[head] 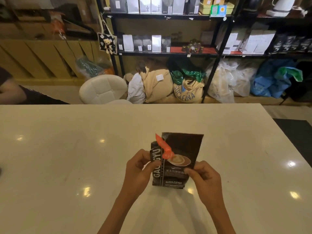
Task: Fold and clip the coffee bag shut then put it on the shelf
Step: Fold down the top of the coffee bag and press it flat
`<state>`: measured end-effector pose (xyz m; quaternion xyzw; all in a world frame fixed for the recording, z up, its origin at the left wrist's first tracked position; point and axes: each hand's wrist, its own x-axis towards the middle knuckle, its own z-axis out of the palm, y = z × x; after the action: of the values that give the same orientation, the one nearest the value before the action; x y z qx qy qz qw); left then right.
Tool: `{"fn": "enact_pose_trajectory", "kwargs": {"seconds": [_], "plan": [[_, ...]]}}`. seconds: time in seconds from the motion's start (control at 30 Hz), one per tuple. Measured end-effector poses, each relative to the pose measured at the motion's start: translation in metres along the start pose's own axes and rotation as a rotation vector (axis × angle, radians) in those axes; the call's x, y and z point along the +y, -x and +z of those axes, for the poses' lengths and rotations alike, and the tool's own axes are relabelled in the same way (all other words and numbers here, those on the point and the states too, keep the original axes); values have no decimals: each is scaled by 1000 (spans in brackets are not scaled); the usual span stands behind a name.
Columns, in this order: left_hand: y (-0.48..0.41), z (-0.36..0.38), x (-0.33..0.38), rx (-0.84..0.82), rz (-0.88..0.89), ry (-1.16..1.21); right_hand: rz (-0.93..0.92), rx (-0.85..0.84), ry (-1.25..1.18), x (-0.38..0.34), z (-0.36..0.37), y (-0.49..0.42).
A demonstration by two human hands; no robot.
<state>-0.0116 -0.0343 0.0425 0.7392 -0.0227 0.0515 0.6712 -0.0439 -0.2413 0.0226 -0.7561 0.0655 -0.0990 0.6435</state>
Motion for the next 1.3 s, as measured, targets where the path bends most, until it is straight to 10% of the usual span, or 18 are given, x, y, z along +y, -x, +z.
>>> {"fn": "enact_pose_trajectory", "kwargs": {"seconds": [0.43, 0.73, 0.93, 1.3], "plan": [[0, 15, 6, 78, 43, 234, -58, 60, -115, -8, 26, -4], [1, 2, -10, -223, 274, -281, -157, -13, 135, -16, 17, -3], [-3, 4, -11, -36, 476, -535, -352, 88, 293, -13, 16, -2], [21, 1, 0, 236, -141, 4, 92, -57, -167, -20, 68, 1]]}}
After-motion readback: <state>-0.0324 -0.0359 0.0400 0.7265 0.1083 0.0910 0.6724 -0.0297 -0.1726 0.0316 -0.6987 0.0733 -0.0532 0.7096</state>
